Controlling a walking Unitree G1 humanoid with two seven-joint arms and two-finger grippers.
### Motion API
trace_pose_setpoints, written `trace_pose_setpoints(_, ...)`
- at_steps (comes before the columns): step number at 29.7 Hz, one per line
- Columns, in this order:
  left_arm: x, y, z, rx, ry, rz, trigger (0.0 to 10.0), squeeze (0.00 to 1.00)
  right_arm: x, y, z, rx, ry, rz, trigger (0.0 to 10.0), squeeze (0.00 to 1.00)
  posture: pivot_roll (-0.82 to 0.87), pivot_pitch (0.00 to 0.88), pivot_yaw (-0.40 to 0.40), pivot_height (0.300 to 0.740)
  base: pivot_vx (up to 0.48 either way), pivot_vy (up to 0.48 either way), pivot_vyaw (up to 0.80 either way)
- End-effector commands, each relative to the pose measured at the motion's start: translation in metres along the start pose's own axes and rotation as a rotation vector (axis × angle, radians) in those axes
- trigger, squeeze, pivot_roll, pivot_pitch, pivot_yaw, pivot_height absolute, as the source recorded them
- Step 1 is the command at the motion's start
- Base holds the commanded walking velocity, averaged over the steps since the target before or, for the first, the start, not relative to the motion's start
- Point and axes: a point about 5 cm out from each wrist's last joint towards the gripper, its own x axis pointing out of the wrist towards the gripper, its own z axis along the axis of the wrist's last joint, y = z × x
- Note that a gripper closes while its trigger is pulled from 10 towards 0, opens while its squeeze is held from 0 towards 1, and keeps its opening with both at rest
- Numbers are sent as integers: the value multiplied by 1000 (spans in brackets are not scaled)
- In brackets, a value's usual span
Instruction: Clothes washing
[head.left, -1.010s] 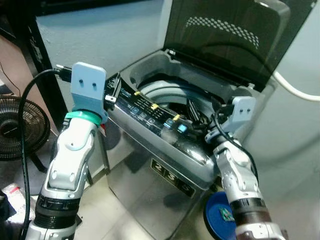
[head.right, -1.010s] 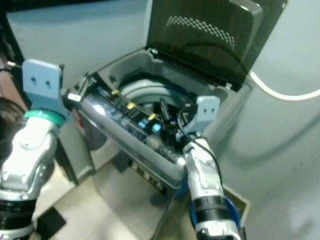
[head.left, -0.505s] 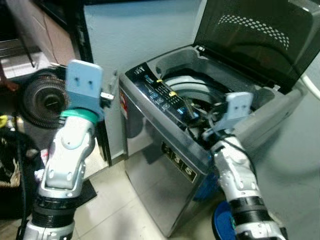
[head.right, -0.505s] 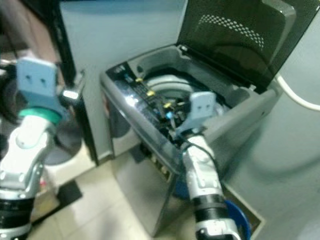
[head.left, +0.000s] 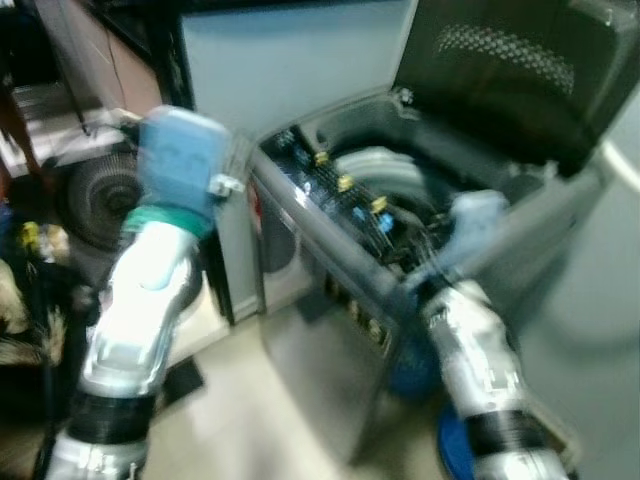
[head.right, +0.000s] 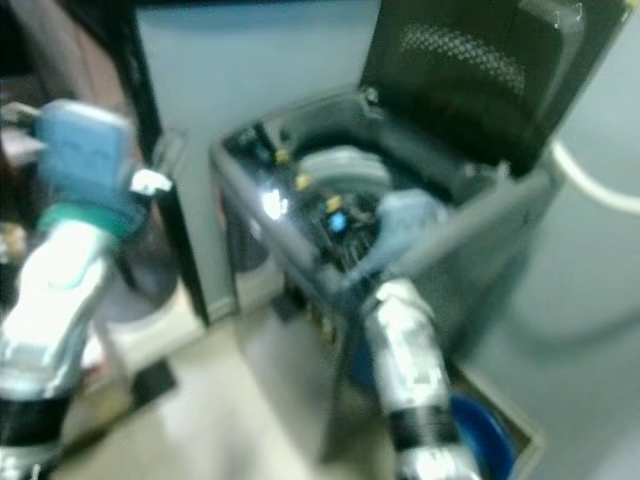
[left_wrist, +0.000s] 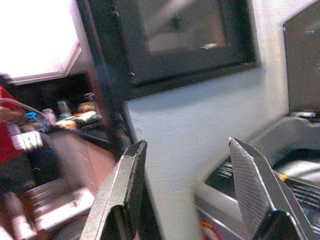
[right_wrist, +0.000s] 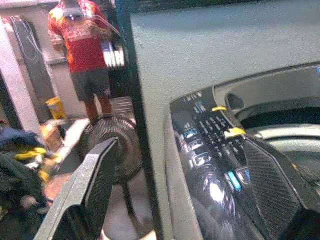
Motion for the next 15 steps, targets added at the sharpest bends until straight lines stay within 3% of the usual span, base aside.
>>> trace_pose_setpoints(1,-1,2,-3,9,19,2,10000,0,0,-4,2,-17,-10,-25,10000,0,74,53,-24,740,480,0,794)
trace_pose_setpoints(13,0,2,-3,15,12,5,10000,0,0,-9,4,-10,-14,-42,10000,0,76,52,-24,740,480,0,789)
trace_pose_setpoints(15,-1,2,-3,16,11,6,10000,0,0,-9,4,-8,-13,-54,10000,0,75,52,-23,740,480,0,0)
